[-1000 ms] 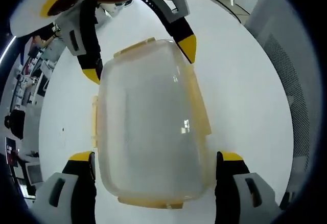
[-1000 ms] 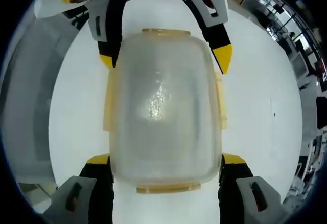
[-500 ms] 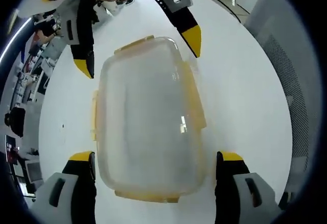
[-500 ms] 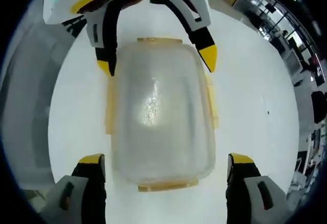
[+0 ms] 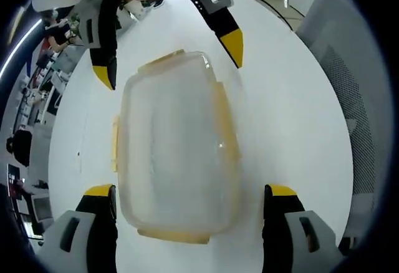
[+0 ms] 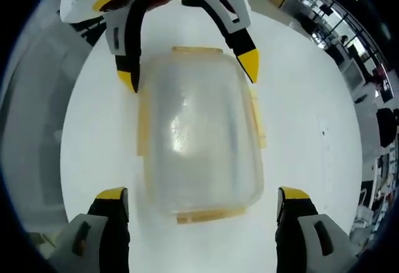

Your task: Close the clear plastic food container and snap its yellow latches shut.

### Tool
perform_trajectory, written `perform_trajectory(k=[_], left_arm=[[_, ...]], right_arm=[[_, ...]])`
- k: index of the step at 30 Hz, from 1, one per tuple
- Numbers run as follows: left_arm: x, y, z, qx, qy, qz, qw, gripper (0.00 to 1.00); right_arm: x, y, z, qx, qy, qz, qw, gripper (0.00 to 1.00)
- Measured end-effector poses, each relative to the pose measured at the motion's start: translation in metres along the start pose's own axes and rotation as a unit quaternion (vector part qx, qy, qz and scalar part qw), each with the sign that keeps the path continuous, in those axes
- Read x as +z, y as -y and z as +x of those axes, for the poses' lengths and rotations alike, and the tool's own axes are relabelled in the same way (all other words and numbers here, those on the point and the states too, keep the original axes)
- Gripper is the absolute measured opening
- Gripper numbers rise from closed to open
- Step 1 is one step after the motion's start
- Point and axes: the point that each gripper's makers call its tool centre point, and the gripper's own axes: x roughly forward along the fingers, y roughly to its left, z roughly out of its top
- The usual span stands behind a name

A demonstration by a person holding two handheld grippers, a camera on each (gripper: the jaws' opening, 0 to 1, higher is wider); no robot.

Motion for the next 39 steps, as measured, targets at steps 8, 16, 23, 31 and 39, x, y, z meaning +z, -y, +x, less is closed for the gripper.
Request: perform_trajectory(k=[8,16,23,31,39], left_arm=[[0.003,0.001,-0.007,0.006,0.004,-0.005,1.0000,0.99],[0.003,0.002,-0.015,0.019,0.005,-0.006,0.9998,0.99],[0.004,0.003,-0.022,0.035,0.016,-0.026,0.9989,0.99],[0.001,0.007,-0.030,0.051,0.024,-0.043,0.9975,0.99],[0.005,0.008,-0.040,0.067,0.044,-0.075,0.9940,0.99]], right_arm=[[-0.003,0.001,-0.007,-0.012,0.004,0.004,0.9999,1.00],[-0.003,-0.001,-0.014,-0.023,0.010,0.013,0.9996,1.00],[-0.004,-0.003,-0.020,-0.039,0.018,0.022,0.9988,0.99],[0.000,-0.006,-0.033,-0.059,0.034,0.032,0.9972,0.99],[0.003,-0.010,-0.044,-0.076,0.055,0.051,0.9943,0.99]])
